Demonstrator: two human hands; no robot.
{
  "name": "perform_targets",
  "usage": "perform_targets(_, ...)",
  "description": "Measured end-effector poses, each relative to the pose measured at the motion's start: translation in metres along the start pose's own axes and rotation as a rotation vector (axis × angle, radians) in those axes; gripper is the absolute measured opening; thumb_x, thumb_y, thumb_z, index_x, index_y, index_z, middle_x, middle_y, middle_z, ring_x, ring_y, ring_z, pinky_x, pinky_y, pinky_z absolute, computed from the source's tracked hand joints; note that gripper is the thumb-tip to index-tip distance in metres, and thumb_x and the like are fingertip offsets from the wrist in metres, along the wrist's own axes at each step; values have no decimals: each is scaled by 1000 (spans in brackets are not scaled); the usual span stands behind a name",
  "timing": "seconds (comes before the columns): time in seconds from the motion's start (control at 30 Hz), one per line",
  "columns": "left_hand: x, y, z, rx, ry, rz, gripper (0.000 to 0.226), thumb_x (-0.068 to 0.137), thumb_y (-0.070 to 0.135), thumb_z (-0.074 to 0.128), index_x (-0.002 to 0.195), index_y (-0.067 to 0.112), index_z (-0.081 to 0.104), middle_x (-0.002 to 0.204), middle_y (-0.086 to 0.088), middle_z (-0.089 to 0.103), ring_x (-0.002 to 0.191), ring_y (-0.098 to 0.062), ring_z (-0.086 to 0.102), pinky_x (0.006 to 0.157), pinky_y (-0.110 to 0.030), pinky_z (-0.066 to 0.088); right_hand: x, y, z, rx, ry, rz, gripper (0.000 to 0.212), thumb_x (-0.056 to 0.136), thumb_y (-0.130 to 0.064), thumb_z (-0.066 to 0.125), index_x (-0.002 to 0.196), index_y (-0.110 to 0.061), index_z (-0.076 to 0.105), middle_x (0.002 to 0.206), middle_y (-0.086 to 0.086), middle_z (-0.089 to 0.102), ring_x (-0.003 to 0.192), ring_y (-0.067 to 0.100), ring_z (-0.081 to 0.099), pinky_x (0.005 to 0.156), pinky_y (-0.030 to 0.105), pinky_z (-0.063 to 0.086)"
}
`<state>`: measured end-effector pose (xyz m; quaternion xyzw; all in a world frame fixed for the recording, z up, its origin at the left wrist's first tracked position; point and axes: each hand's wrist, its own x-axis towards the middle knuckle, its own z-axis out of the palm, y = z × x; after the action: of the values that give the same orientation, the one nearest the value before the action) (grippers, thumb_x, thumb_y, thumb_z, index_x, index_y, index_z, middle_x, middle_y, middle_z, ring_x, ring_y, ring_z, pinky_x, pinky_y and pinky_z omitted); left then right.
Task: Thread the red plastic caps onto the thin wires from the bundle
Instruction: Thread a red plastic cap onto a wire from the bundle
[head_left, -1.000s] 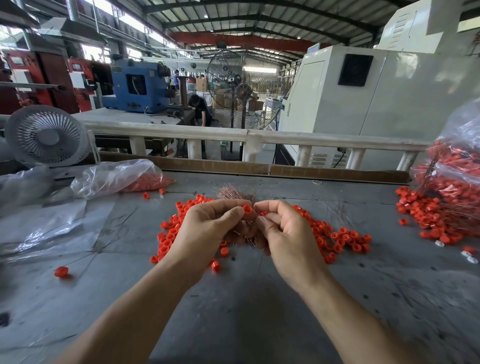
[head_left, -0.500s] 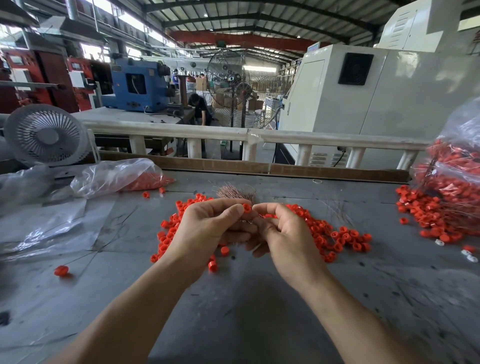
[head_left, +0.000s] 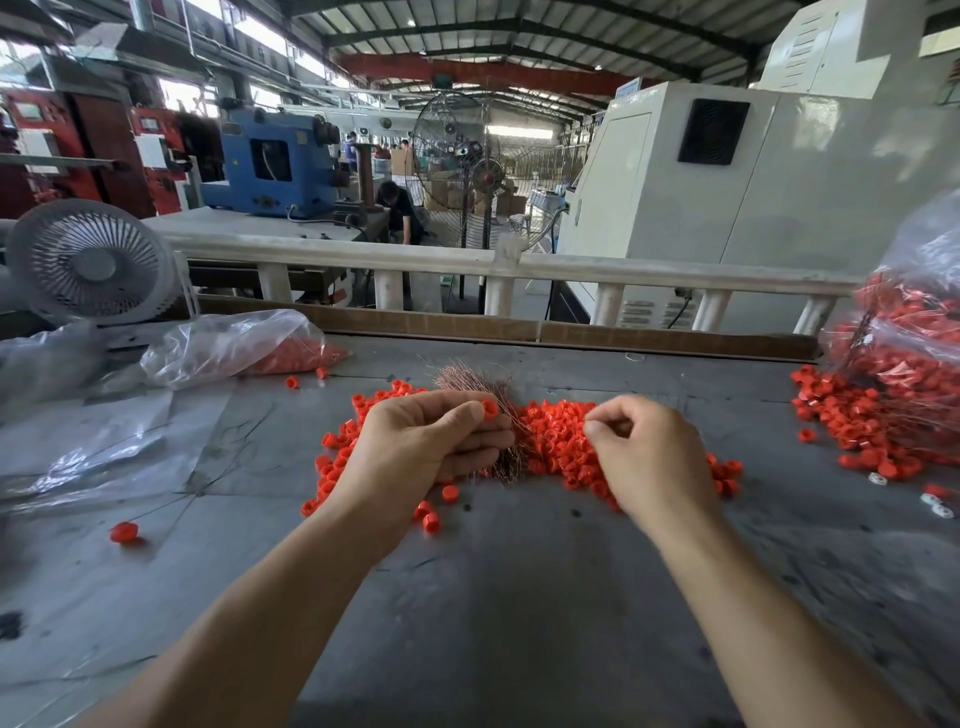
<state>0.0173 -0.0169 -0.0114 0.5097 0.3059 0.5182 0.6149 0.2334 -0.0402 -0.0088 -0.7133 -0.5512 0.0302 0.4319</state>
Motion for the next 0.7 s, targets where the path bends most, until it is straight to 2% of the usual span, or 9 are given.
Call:
perform_targets(0.1,0,0,1,1,12,-4,16,98,10,63,107,5,75,102,-20,77,100,-31,76,77,-29,61,8,16,-6,-165,-44,91,15,90,-24,69,75,-29,69,66,-21,60,72,15,63,61,27,43)
perform_targets(0.17,0,0,1,-1,24,-10,16,98,10,63,108,5,75,102,-20,77,99,-31,76,77,-29,62,9,22,-5,-212,-73,107,16,89,-24,71,74,-30,70,64,-23,58,63,6,56,54,23,37)
perform_targets(0.27,0,0,1,-5,29,-13,16,98,10,63,109,4,74,102,-20,77,100,-32,76,78,-30,62,9,22,-2,-158,-102,58,17,85,-23,77,72,-31,71,64,-24,62,64,-6,55,56,19,39)
perform_targets(0.37,-1,0,2,1,29,-17,16,99,10,63,108,4,74,102,-20,77,99,-31,76,77,-30,62,7,16,3,-148,-166,-20,13,83,-24,80,77,-33,72,78,-18,68,73,3,62,64,26,43)
perform_targets(0.43,-2,0,3,7,31,-22,15,99,10,63,107,4,74,101,-19,77,98,-31,76,76,-29,62,5,14,6,-196,-197,-71,12,83,-27,81,79,-34,72,86,-16,63,80,10,60,68,28,39)
perform_targets(0.53,-3,2,4,15,35,-30,15,99,10,63,107,5,74,100,-18,78,97,-30,77,75,-29,62,4,12,10,-246,-211,-122,12,82,-27,82,80,-34,72,83,-16,51,84,12,55,71,27,37)
perform_targets(0.7,-4,3,6,14,42,-32,15,99,10,63,106,3,74,99,-18,78,96,-30,77,74,-29,62,4,9,12,-320,-198,-153,11,86,-26,77,79,-29,70,88,-12,52,96,16,57,74,29,40)
